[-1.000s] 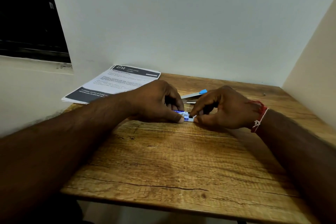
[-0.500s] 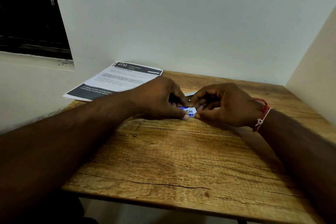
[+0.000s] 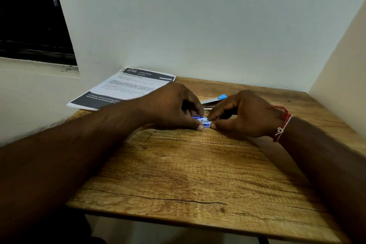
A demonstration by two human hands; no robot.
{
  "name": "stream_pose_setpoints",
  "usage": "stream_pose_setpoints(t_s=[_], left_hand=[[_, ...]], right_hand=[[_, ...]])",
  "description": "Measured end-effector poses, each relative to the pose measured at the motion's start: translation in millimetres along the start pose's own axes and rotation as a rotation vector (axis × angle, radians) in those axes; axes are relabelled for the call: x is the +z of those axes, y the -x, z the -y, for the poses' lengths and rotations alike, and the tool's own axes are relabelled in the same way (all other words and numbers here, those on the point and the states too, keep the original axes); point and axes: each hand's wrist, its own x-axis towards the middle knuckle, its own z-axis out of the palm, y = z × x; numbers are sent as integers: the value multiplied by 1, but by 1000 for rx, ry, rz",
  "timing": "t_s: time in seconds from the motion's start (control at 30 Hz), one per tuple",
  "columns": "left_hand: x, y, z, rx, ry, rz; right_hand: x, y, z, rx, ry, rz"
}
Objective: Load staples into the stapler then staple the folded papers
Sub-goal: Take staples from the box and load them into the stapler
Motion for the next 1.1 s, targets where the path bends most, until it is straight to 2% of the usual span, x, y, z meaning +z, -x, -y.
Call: stream_pose_setpoints(t_s=[0.33,0.73,1.1], left_hand=[[3,5,-8,-37,39,-45],[1,11,-17,-68,69,-50],[0,6,-16,-50,51,-25]], right_hand=[[8,-2,-1,-22,-132,-41],[10,-2,1,34,-163,-38],[6,-2,-1,-13,-133,19]])
